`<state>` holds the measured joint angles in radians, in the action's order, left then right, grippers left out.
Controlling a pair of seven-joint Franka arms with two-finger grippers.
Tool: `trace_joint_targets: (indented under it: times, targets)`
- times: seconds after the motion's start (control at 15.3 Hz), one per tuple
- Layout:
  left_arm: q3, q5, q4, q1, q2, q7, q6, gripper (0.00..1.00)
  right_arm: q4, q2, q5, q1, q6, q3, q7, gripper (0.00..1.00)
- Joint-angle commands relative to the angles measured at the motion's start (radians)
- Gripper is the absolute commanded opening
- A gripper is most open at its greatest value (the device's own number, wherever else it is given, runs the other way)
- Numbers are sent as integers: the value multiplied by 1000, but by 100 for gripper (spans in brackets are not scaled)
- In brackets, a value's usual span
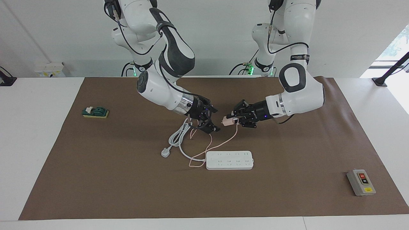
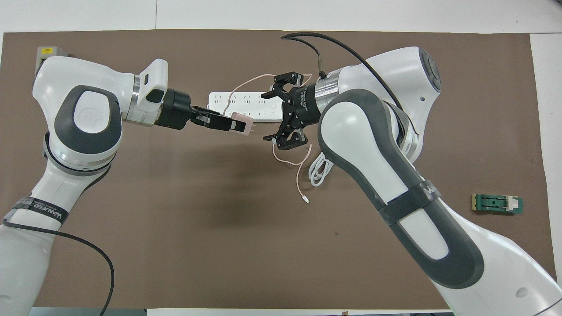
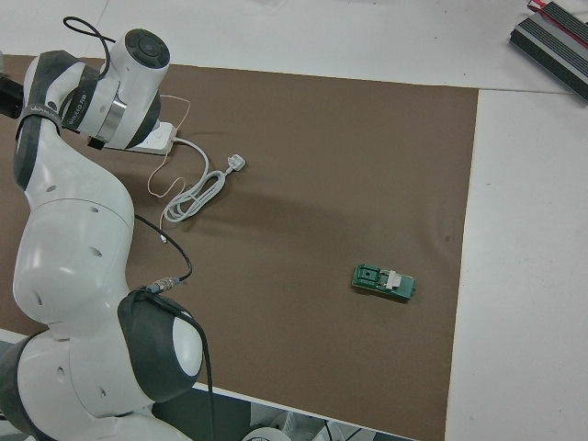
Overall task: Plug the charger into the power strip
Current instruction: 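Move the charger to the strip's end socket while the right gripper withdraws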
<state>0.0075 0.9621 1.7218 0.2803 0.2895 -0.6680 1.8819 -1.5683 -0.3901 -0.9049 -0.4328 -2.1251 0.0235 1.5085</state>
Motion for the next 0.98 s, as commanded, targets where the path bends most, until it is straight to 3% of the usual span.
trace_joint_targets:
  times: [0.0, 0.39, 0.72, 0.92]
  targets:
    - [0, -196, -106, -3, 42, 7, -59, 0, -13, 40, 12, 15, 14, 6, -26, 100]
    - [-1, -503, -272, 2, 111, -116, -107, 0, -15, 106, 128, 140, 167, 6, -207, 100]
    - [-3, -722, -292, 13, 132, -365, 52, 0, -13, 168, 292, 271, 322, 6, -482, 100]
    - [-3, -753, -286, 31, 140, -436, 94, 0, -13, 201, 406, 353, 414, 6, -661, 100]
